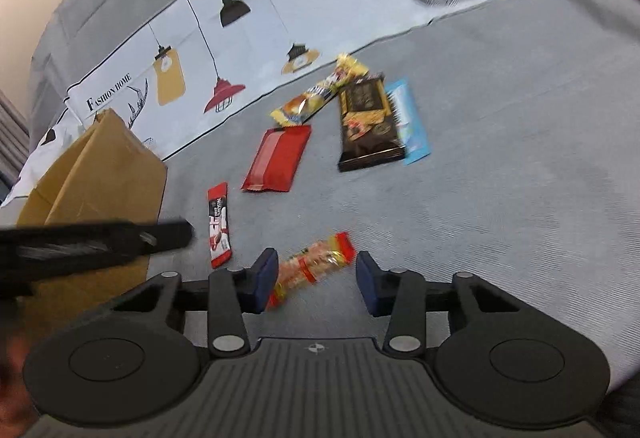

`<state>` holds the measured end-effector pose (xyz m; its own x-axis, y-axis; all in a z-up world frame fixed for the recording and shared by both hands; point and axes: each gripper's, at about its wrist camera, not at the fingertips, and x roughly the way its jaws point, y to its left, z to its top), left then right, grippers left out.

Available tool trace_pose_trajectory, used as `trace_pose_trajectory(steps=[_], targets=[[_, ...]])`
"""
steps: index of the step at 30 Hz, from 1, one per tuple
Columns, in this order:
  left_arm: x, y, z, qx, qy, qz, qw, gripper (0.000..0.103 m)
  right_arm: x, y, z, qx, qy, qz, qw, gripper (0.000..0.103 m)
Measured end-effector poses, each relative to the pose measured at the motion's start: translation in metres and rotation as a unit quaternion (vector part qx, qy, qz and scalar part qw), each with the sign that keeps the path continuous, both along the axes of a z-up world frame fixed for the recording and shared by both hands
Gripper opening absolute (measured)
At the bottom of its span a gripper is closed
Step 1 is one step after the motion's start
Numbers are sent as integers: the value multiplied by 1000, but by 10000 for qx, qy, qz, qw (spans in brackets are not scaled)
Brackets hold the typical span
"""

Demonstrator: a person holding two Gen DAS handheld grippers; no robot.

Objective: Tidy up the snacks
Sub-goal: 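Grasp the red Nescafe stick with the left tool while the right tool grasps the small red-gold candy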

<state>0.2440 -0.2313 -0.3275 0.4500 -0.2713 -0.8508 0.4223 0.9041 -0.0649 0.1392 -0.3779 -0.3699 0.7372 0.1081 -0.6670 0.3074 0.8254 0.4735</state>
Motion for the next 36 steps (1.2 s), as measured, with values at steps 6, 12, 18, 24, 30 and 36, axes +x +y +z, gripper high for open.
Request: trace_pose_trajectory(steps=[6, 12, 18, 24, 30, 36], targets=[[43, 9, -34, -462, 512, 282, 9972, 15, 33, 6, -9, -409, 96, 146, 9990, 27], [40, 14, -30, -287, 650, 187, 9973, 0, 40, 1, -6, -610, 64, 186, 9979, 1], [5, 34, -12, -360, 804, 227, 9959, 7, 15, -8, 10, -743, -4, 180, 9971, 6], [36, 14, -11, -652, 359, 403, 9964, 41, -10, -5, 12, -872, 46, 40, 9962, 54], [64, 0, -32, -488, 397, 341, 9974, 14, 4, 6, -8, -345, 125, 381, 9986, 26], [25, 20, -17, -85, 666, 77, 9977, 13, 21, -14, 1, -871, -59, 319, 9957, 16]])
